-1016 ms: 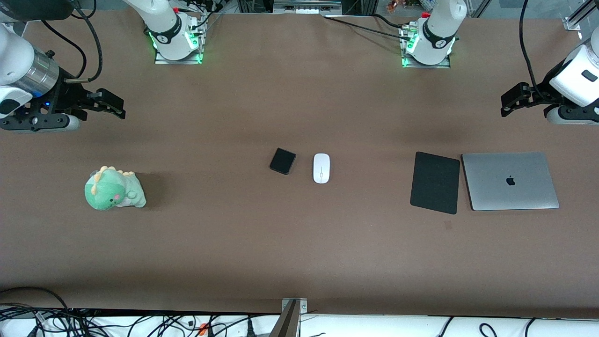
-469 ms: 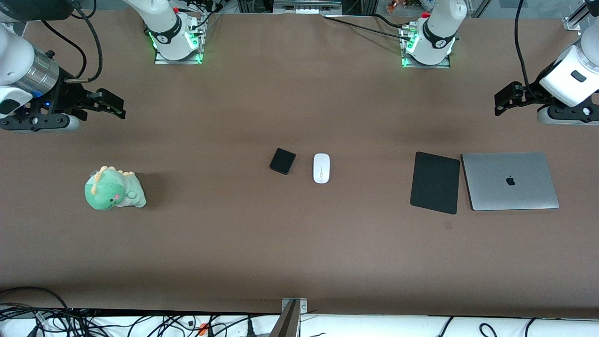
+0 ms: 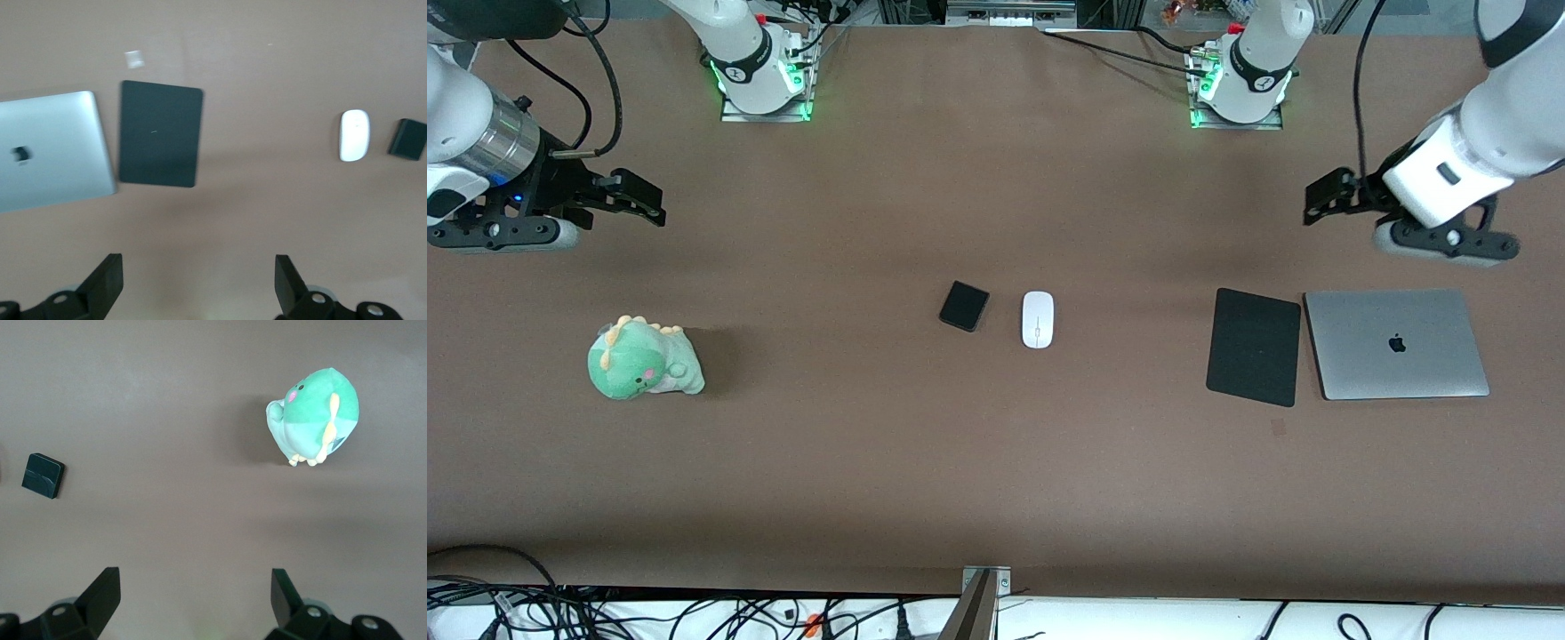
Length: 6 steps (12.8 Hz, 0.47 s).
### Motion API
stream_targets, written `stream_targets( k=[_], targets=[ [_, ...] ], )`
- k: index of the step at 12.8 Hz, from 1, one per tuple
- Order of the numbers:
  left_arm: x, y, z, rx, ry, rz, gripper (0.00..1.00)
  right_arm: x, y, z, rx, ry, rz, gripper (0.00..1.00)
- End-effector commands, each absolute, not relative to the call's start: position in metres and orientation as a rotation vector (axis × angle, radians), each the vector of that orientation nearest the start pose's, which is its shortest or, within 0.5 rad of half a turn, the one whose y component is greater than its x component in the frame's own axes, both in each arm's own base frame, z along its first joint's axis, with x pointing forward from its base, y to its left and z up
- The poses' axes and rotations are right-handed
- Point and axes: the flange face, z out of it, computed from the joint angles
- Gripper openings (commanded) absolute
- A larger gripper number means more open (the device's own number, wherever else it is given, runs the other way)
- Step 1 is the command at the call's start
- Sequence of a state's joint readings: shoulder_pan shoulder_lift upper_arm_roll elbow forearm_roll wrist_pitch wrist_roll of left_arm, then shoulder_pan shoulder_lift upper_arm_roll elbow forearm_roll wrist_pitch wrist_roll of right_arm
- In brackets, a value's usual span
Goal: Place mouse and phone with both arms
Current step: 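Reach the left gripper down over the white mouse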
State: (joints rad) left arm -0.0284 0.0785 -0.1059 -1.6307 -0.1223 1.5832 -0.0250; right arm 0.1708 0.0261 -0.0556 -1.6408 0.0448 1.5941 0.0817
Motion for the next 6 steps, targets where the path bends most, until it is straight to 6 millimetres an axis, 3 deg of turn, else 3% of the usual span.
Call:
stream_targets(
  k=[1,3,6],
  targets=[
    [0.593,-0.124,0.51,-3.278,0.262,0.206,1.0,0.554,0.063,0.582,-3.109,-0.037,0.122,1.0],
    [0.612,-0.167,0.461,-3.273,0.34,0.183,1.0,0.554,0.063,0.582,-3.109,-0.037,0.122,1.0],
    [0.625,-0.223,0.407,-3.277,0.418,0.104,1.0,0.554,0.063,0.581,-3.109,-0.037,0.124,1.0]
  ],
)
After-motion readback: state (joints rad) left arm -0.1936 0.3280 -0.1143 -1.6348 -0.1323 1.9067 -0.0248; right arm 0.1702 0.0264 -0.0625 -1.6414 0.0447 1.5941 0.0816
